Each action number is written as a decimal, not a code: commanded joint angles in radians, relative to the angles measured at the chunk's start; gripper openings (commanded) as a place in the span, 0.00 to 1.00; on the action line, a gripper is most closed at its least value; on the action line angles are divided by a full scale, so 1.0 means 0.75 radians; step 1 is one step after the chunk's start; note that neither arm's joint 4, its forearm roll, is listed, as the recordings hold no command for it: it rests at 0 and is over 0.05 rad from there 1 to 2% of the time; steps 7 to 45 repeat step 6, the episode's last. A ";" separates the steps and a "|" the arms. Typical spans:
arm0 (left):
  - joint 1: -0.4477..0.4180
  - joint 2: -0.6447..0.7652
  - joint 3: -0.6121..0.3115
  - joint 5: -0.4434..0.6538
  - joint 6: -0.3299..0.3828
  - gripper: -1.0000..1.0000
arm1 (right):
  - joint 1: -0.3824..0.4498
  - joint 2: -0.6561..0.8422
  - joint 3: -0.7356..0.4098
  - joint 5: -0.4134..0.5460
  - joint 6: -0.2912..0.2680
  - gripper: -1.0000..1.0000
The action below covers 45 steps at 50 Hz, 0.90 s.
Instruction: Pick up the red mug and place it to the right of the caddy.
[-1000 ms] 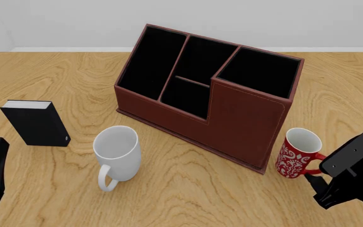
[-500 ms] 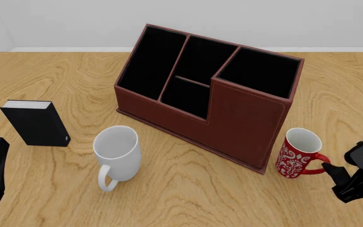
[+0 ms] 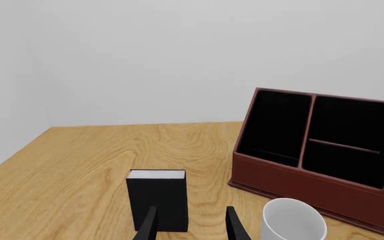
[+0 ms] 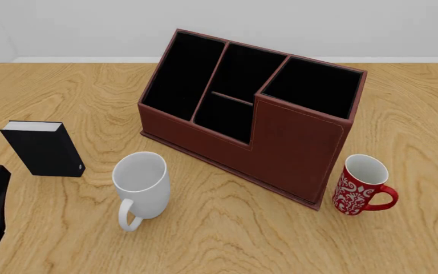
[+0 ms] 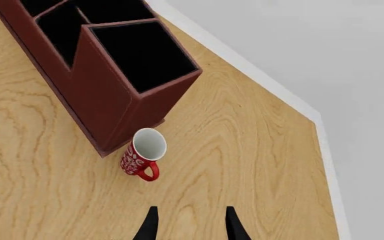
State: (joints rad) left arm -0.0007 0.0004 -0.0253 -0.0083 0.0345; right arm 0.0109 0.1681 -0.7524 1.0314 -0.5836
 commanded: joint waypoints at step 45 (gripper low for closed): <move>-0.005 0.000 -0.007 0.010 0.009 1.00 | 0.071 -0.145 -0.420 0.251 -0.017 1.00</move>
